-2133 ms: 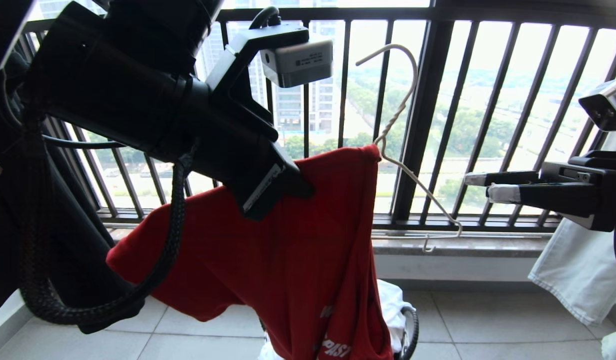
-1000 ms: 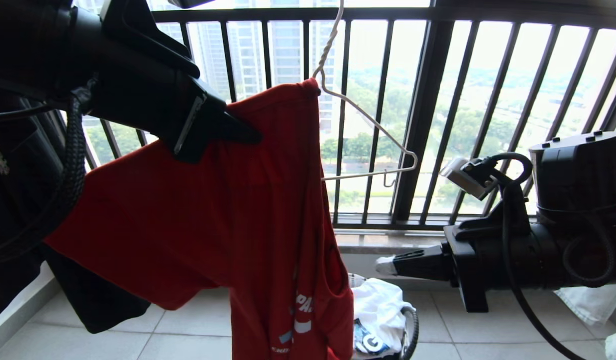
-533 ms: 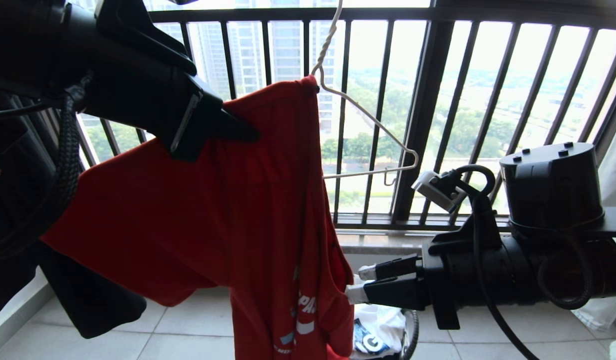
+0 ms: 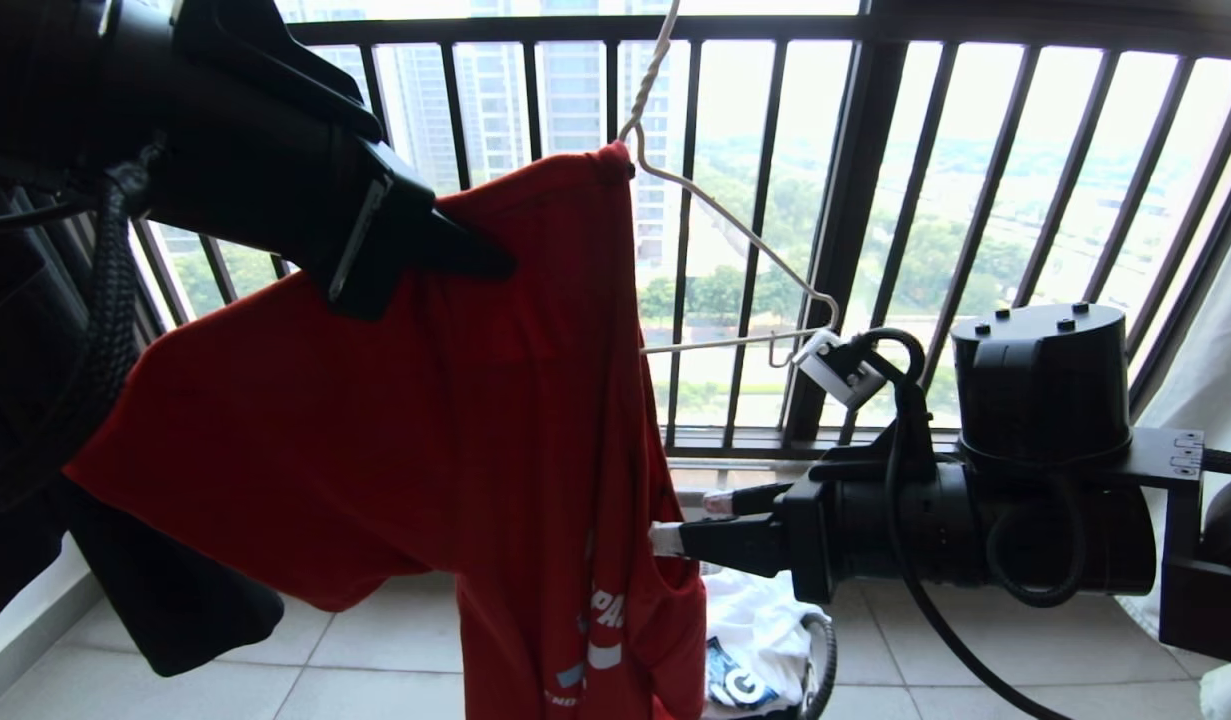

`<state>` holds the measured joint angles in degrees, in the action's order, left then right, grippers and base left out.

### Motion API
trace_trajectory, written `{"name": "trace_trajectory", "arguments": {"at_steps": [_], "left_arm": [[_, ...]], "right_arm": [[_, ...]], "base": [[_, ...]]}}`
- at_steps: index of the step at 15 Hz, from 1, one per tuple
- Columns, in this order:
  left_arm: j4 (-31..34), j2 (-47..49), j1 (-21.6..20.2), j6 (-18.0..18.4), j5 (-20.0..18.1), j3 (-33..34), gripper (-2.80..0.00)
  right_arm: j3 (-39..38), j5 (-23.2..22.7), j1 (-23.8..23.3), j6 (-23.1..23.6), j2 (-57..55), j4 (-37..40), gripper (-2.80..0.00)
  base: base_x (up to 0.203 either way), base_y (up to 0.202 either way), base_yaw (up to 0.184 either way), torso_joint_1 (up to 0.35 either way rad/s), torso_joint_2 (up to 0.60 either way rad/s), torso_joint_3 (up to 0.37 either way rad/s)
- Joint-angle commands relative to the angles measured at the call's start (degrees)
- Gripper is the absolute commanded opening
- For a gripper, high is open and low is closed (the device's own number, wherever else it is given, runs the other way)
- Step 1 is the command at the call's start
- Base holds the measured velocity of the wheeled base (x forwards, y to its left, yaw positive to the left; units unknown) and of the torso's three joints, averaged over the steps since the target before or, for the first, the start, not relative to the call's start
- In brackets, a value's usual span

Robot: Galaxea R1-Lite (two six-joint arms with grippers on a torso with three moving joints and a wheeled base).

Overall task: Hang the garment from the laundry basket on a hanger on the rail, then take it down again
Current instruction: Hang the clothes on the clothes rack

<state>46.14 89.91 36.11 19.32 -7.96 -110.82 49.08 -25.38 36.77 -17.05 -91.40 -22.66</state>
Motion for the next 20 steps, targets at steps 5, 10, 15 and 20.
{"name": "trace_trajectory", "arguments": {"at_steps": [5, 10, 15, 20], "left_arm": [[0.18, -0.17, 0.01, 0.37, -0.04, -0.03, -2.8], [0.18, -0.17, 0.1, 0.45, -0.04, -0.18, -2.8], [0.18, 0.04, 0.1, 0.45, 0.05, -0.27, -2.8], [0.18, 0.01, 0.1, 0.45, 0.05, -0.27, -2.8]], "right_arm": [[-1.29, 5.08, -1.1, -0.08, -3.35, -7.57, 0.0], [-0.3, 4.81, -5.13, 0.3, -3.2, -7.66, 0.0], [-1.14, 3.56, -5.11, 0.77, -2.13, -7.66, 0.0], [-1.62, 0.77, -6.88, 1.67, -0.62, -7.66, 0.0]], "base": [[0.0, 0.0, 0.0, 0.0, 0.0, 0.0], [0.0, 0.0, 0.0, 0.0, 0.0, 0.0], [0.0, 0.0, 0.0, 0.0, 0.0, 0.0], [0.0, 0.0, 0.0, 0.0, 0.0, 0.0]]}}
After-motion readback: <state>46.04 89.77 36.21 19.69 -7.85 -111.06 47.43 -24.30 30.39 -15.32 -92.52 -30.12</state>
